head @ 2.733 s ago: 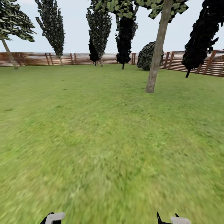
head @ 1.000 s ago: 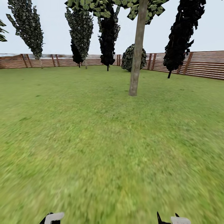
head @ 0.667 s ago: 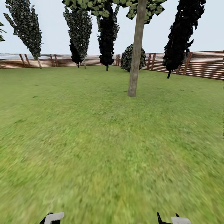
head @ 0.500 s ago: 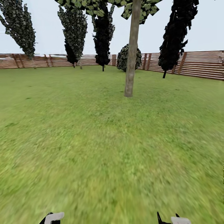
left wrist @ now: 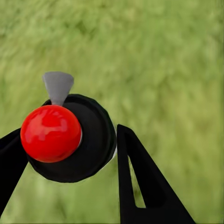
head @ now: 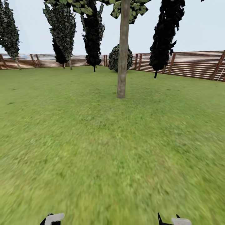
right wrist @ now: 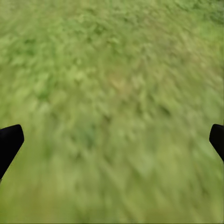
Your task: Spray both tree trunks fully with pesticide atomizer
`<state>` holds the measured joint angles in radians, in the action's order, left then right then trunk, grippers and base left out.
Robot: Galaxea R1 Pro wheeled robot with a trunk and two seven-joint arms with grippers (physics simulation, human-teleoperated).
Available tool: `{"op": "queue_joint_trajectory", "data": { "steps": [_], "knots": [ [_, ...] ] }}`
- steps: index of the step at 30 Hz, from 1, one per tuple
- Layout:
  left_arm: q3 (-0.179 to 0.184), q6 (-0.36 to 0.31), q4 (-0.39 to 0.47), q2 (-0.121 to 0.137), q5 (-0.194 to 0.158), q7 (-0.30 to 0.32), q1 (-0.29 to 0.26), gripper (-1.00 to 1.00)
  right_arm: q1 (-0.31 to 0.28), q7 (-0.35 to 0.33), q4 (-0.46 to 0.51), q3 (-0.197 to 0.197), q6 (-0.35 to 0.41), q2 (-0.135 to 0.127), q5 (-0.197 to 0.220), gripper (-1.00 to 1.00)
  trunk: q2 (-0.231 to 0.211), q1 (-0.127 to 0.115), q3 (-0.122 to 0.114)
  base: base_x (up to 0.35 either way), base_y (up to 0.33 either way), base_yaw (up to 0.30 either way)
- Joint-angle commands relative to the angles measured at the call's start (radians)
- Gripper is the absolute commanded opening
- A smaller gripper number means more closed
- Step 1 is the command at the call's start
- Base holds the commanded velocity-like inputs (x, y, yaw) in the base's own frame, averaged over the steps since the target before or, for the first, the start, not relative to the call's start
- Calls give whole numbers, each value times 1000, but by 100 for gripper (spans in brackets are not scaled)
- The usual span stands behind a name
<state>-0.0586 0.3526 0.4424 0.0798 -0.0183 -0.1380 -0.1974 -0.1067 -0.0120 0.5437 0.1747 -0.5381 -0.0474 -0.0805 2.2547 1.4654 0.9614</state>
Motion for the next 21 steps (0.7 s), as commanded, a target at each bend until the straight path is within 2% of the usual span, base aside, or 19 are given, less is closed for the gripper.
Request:
{"op": "queue_joint_trajectory", "data": {
  "steps": [1, 21],
  "knots": [
    [0, 3, -1, 0, -2, -2, -1, -100, -1, -1, -1, 5, -3, 0, -8, 100, 0, 0, 1, 338, 0, -4],
    [0, 3, -1, 0, -2, -2, -1, -100, -1, -2, -1, 5, -3, 1, -8, 100, 0, 0, 1, 338, 0, 0]
  ]
}}
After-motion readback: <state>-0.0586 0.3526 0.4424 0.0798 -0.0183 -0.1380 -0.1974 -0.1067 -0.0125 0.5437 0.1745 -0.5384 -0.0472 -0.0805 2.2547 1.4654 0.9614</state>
